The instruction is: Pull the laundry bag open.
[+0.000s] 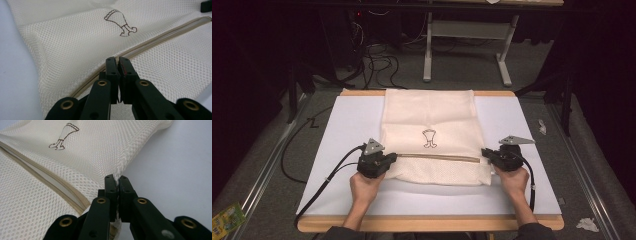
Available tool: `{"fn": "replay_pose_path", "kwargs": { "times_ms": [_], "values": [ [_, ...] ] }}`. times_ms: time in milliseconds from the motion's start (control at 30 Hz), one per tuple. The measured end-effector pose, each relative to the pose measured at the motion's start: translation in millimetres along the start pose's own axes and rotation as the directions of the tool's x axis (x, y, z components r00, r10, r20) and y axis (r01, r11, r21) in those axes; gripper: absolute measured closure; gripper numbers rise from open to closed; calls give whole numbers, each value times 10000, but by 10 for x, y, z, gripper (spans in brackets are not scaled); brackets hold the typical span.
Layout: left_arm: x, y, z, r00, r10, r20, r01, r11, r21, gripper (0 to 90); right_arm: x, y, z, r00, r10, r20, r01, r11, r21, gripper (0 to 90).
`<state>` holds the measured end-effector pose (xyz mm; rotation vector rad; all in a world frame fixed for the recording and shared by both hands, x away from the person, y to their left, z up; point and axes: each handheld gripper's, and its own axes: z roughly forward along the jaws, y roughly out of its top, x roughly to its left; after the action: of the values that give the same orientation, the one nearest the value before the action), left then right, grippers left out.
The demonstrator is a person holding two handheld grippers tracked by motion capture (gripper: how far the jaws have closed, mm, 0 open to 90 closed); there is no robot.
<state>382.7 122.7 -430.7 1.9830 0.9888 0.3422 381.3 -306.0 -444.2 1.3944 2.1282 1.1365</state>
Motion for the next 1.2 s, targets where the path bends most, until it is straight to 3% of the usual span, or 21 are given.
{"fn": "replay_pose_path", "kwargs": {
  "times_ms": [67,367,433,500,533,867,967,1033,1067,1200],
  "values": [
    [18,-1,-27,9996,98,-254,-96,9999,70,872,-12,-5,-13,9999,18,115,-19,10000,19,887],
    [20,9,-63,9996,122,-242,-123,9999,-21,873,-41,-5,-46,9999,55,130,-55,10000,7,887],
    [26,4,-79,9987,240,-460,-238,9997,50,873,-42,-5,-46,9998,16,184,-16,10000,-15,887],
    [46,2,-95,9988,144,-478,-143,9999,26,873,-48,-6,-52,9996,-8,281,7,10000,27,887],
    [81,-2,-110,9988,-44,-480,43,10000,-17,873,-37,0,-63,9982,-339,491,333,9994,128,887],
    [101,-7,-199,9976,11,-691,-27,9997,-237,873,-112,-21,-110,9992,1,409,-5,10000,93,887],
    [98,-10,-206,9962,69,-866,-88,9997,-214,873,-88,-10,-110,9983,-230,527,227,9997,71,888],
    [124,-22,-219,9971,-67,-757,52,9998,-196,873,-78,13,-120,9992,-122,384,122,9999,-14,887],
    [120,-27,-231,9957,10,-924,-25,9999,-160,873,-91,12,-122,9994,-131,329,132,9999,-41,887],
    [177,-77,-281,9951,-141,-983,120,9997,-216,873,-127,-5,-141,9990,-71,443,70,10000,31,888]
  ]
}}
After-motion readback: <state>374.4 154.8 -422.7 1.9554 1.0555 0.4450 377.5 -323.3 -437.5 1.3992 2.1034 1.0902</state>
